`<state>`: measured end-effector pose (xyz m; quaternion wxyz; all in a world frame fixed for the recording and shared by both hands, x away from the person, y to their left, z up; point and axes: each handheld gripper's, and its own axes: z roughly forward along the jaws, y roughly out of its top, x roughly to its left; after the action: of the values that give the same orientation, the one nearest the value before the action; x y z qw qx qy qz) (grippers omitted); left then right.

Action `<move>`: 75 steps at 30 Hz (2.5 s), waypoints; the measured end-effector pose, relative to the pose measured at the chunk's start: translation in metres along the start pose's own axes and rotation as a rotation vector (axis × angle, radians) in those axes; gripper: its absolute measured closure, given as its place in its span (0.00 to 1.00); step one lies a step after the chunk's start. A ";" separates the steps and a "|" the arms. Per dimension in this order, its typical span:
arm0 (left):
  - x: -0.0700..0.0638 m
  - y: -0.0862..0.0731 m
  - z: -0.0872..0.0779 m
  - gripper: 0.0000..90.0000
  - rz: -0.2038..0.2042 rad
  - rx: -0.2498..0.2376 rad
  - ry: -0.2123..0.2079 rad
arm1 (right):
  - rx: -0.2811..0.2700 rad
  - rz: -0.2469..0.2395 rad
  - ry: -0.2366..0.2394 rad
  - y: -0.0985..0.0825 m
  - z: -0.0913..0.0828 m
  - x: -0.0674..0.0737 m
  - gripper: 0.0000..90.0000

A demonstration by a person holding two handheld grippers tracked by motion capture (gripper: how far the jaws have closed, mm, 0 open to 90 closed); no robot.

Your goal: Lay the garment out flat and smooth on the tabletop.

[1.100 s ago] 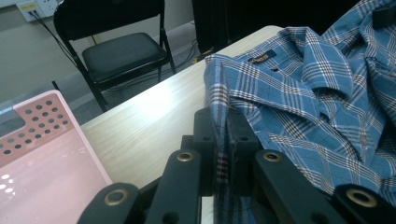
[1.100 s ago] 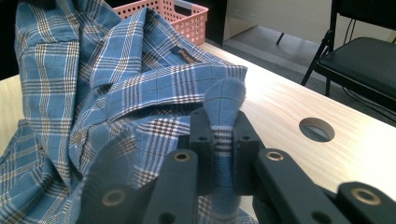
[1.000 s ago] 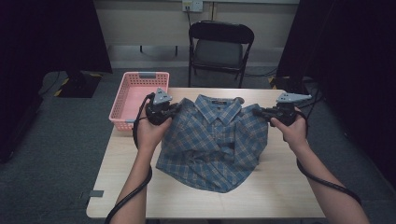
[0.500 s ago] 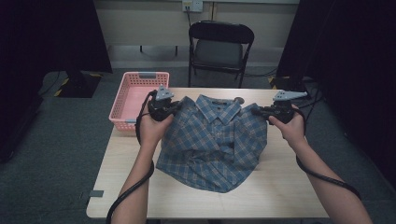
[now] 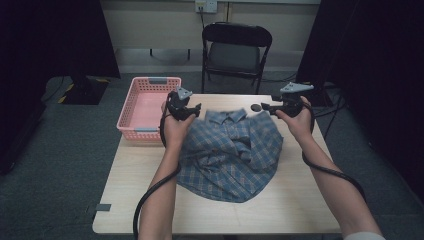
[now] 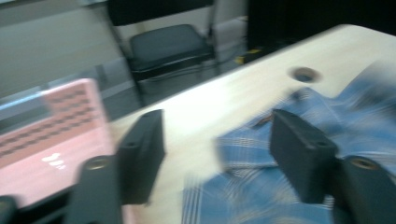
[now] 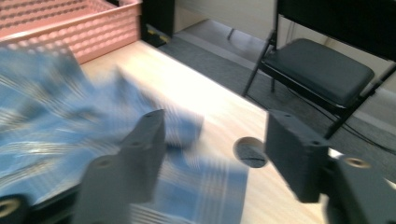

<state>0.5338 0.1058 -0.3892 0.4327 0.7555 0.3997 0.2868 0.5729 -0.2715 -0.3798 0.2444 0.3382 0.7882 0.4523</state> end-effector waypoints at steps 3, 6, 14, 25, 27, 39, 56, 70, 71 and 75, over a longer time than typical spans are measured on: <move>-0.019 -0.015 -0.012 0.29 0.024 0.033 -0.091 | 0.029 -0.009 0.101 -0.018 -0.012 0.020 0.29; -0.040 -0.039 -0.032 0.26 0.021 0.043 -0.177 | 0.066 -0.024 0.164 -0.042 -0.028 0.035 0.27; -0.078 -0.105 -0.070 0.22 0.051 0.095 -0.279 | 0.135 0.025 0.217 -0.116 -0.074 0.060 0.25; -0.088 -0.143 -0.065 0.21 0.101 0.223 -0.282 | 0.235 0.034 0.213 -0.161 -0.074 0.074 0.27; -0.087 -0.147 -0.063 0.20 0.117 0.241 -0.276 | 0.236 0.030 0.213 -0.164 -0.072 0.074 0.27; -0.083 -0.152 -0.064 0.17 0.089 0.239 -0.290 | 0.231 -0.019 0.197 -0.166 -0.069 0.078 0.23; -0.082 -0.151 -0.063 0.17 0.095 0.238 -0.301 | 0.229 -0.018 0.200 -0.166 -0.069 0.077 0.23; -0.082 -0.151 -0.063 0.17 0.095 0.238 -0.299 | 0.158 0.048 0.208 -0.162 -0.083 0.070 0.34; -0.082 -0.151 -0.063 0.17 0.095 0.238 -0.299 | 0.150 0.049 0.214 -0.162 -0.084 0.070 0.37; -0.082 -0.151 -0.063 0.17 0.095 0.238 -0.299 | 0.127 0.052 0.233 -0.158 -0.085 0.070 0.49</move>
<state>0.3885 0.1090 -0.5009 0.3809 0.8535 0.3259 0.1424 0.4190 -0.3224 -0.4839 0.1178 0.3184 0.8293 0.4439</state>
